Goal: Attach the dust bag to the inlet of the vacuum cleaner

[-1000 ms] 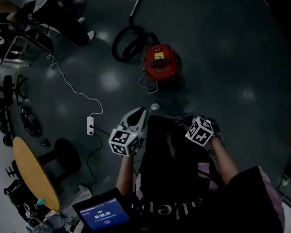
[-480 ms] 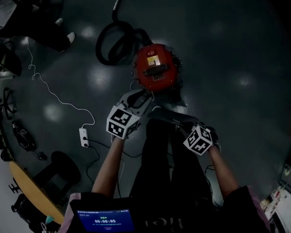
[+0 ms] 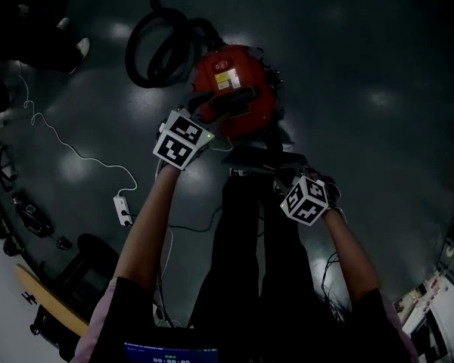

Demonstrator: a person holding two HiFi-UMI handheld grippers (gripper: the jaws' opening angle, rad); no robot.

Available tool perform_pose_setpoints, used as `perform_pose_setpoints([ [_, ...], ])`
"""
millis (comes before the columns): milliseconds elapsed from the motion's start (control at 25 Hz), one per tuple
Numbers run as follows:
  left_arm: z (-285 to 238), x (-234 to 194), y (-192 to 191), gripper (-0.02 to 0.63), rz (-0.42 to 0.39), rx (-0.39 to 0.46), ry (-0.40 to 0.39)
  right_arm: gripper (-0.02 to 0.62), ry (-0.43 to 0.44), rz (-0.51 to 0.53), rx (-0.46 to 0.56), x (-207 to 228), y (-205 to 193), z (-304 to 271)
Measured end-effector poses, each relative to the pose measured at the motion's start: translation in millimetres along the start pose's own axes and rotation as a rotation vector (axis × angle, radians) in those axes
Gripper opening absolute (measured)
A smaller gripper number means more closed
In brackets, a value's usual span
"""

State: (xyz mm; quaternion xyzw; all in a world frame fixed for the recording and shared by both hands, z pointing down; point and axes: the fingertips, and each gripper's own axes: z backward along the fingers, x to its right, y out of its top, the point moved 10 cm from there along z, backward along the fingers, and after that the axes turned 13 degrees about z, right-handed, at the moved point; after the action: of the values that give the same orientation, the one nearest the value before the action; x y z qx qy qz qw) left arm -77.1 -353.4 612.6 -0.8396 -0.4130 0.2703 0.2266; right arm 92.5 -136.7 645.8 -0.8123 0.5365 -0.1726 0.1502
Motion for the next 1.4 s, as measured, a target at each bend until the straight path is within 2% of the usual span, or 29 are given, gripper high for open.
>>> perform_pose_setpoints([
  [200,-46,-4,-4,0.216,-0.122,-0.127,-0.025,0.041,0.006,-0.009,-0.027,15,-14,-15],
  [400,-69,-5,-9,0.215,-0.144,-0.177,-0.001,0.041,-0.023,-0.003,-0.044,26,-32,-21],
  [600,-76,-7,-10,0.169,-0.257,-0.24,0.014,0.041,-0.042,0.096,-0.071,29,-40,-32],
  [720,-80,-9,-11,0.161,-0.248,-0.263,-0.019,0.041,-0.055,0.133,-0.083,31,-41,-40],
  [1000,-78,-12,-14,0.161,-0.232,-0.217,-0.035,0.043,-0.093,0.109,-0.064,51,-41,-54],
  [1280,-79,-15,-18,0.161,-0.229,-0.194,-0.037,0.049,0.003,-0.036,0.035,66,-56,-59],
  [1400,-80,-14,-17,0.161,-0.228,-0.194,-0.049,0.049,0.117,-0.162,0.107,78,-74,-63],
])
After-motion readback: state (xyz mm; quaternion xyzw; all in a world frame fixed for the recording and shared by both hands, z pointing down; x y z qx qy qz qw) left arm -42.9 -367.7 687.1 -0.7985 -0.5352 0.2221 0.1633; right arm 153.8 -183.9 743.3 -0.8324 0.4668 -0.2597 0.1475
